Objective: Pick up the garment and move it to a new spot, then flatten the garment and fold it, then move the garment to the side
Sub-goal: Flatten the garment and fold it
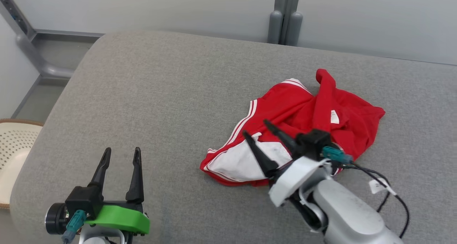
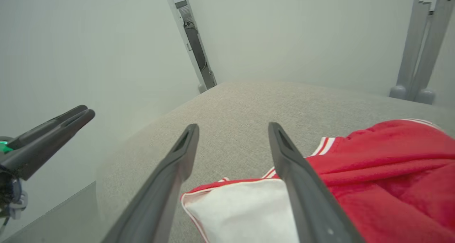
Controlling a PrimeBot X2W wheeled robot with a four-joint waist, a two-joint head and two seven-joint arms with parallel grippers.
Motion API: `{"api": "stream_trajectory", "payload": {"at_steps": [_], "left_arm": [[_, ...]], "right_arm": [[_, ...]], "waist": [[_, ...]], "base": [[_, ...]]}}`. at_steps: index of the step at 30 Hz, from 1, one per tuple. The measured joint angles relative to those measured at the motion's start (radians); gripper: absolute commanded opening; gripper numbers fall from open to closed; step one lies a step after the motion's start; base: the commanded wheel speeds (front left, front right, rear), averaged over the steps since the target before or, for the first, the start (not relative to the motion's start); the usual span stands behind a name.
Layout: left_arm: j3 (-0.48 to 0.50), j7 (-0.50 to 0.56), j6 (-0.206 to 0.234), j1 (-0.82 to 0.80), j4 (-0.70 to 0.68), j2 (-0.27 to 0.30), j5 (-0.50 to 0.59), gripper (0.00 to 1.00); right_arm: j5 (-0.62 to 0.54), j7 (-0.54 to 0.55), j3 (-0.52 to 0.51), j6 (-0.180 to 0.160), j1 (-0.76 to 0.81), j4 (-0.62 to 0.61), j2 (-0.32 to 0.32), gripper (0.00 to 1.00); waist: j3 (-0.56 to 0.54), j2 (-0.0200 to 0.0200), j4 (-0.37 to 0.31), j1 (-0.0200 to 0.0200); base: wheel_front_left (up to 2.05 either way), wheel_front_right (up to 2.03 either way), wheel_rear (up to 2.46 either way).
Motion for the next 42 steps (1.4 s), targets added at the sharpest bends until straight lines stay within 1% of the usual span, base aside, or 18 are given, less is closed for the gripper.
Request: {"api": "stream_trajectory", "payload": {"at_steps": [4, 11, 12, 15, 20, 22, 29, 33, 38, 42], "left_arm": [[0.003, 0.000, 0.000, 0.005, -0.005, 0.000, 0.008, 1.00], [-0.003, 0.000, 0.000, 0.008, -0.007, -0.001, 0.013, 1.00], [-0.004, 0.000, 0.000, 0.008, -0.006, 0.000, 0.016, 1.00], [-0.007, 0.000, 0.000, 0.009, -0.006, 0.002, 0.017, 1.00], [-0.035, 0.000, 0.000, 0.002, -0.003, 0.011, 0.017, 1.00], [-0.066, 0.000, 0.000, -0.014, 0.004, 0.020, 0.019, 1.00], [-0.222, 0.000, 0.000, -0.120, 0.059, 0.053, 0.016, 1.00], [-0.287, 0.000, 0.000, -0.184, 0.120, 0.067, -0.002, 1.00], [-0.364, 0.000, 0.000, -0.247, 0.237, 0.091, -0.029, 1.00], [-0.412, 0.000, 0.000, -0.295, 0.328, 0.096, -0.056, 1.00]], "right_arm": [[-0.055, 0.000, -0.140, 0.000, 0.068, -0.085, -0.045, 1.00], [-0.128, 0.000, -0.341, 0.000, 0.214, -0.215, -0.065, 1.00], [-0.169, 0.000, -0.424, 0.000, 0.304, -0.268, -0.065, 1.00], [-0.187, 0.000, -0.445, 0.000, 0.349, -0.287, -0.059, 1.00], [-0.204, 0.000, -0.463, 0.000, 0.362, -0.309, -0.039, 1.00], [-0.206, 0.000, -0.466, 0.000, 0.364, -0.313, -0.033, 1.00], [-0.221, 0.000, -0.466, 0.000, 0.368, -0.313, -0.028, 1.00], [-0.222, 0.000, -0.465, 0.000, 0.361, -0.312, -0.026, 1.00], [-0.222, 0.000, -0.469, 0.000, 0.350, -0.310, -0.023, 1.00], [-0.222, 0.000, -0.475, 0.000, 0.347, -0.311, -0.023, 1.00]], "waist": [[-0.009, 0.0000, -0.033, 0.0000], [-0.021, 0.0000, -0.092, 0.0000], [-0.027, 0.0000, -0.125, 0.0000], [-0.030, 0.0000, -0.148, 0.0000], [-0.033, 0.0000, -0.188, 0.0000], [-0.033, 0.0000, -0.201, 0.0000], [-0.021, 0.0000, -0.243, 0.0000], [-0.007, 0.0000, -0.272, 0.0000], [0.016, 0.0000, -0.312, 0.0000], [0.039, 0.0000, -0.342, 0.0000]], "base": [[0.00, 0.00, 0.00], [0.00, 0.00, 0.00], [0.00, 0.00, 0.00], [0.00, 0.00, 0.00], [0.00, 0.00, 0.00], [0.00, 0.00, 0.00], [0.00, 0.00, 0.00], [0.00, 0.00, 0.00], [0.00, 0.00, 0.00], [0.00, 0.00, 0.00]]}}
